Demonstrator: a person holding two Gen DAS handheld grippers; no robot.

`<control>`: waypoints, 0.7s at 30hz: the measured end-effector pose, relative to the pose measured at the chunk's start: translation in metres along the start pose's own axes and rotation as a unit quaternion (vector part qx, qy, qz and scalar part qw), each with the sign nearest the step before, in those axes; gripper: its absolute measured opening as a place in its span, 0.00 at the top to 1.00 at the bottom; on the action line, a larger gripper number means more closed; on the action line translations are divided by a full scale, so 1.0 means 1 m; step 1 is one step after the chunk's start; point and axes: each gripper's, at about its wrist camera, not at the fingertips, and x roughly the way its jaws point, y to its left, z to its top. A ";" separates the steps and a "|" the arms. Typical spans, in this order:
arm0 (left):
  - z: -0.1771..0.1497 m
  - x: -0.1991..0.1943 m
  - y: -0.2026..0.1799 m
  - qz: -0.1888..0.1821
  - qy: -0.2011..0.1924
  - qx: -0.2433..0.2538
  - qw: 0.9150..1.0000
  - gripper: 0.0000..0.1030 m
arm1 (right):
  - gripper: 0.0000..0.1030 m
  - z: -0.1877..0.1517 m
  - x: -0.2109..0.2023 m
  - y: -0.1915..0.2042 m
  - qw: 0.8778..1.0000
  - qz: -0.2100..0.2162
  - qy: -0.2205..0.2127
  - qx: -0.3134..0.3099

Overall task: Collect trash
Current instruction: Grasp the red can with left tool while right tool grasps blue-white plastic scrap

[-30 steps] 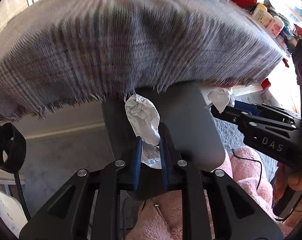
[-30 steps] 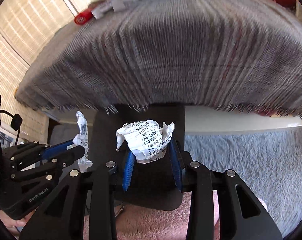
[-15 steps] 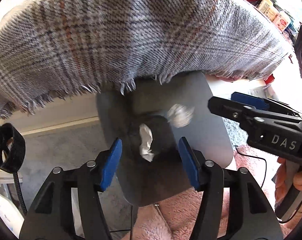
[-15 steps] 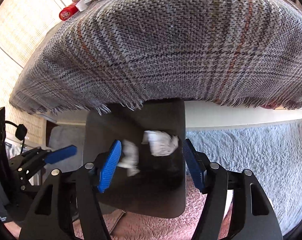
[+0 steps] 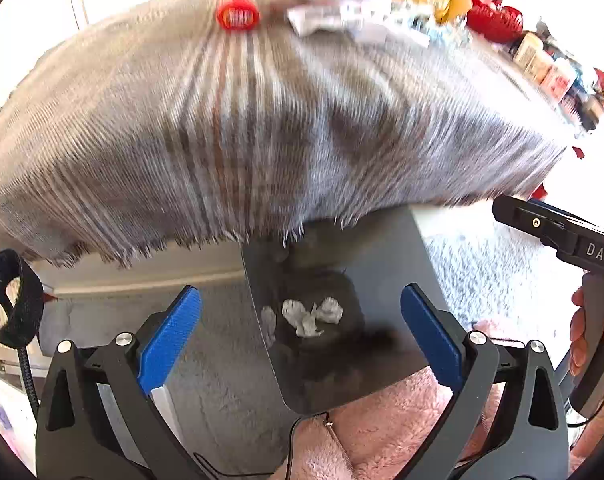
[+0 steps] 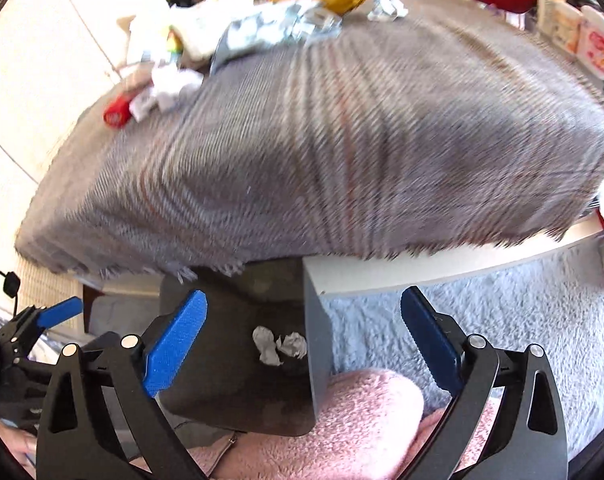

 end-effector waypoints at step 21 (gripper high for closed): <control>0.125 -0.031 0.030 0.029 -0.108 -0.025 0.993 0.08 | 0.06 0.118 -0.015 0.004 0.994 0.000 -0.104 -0.018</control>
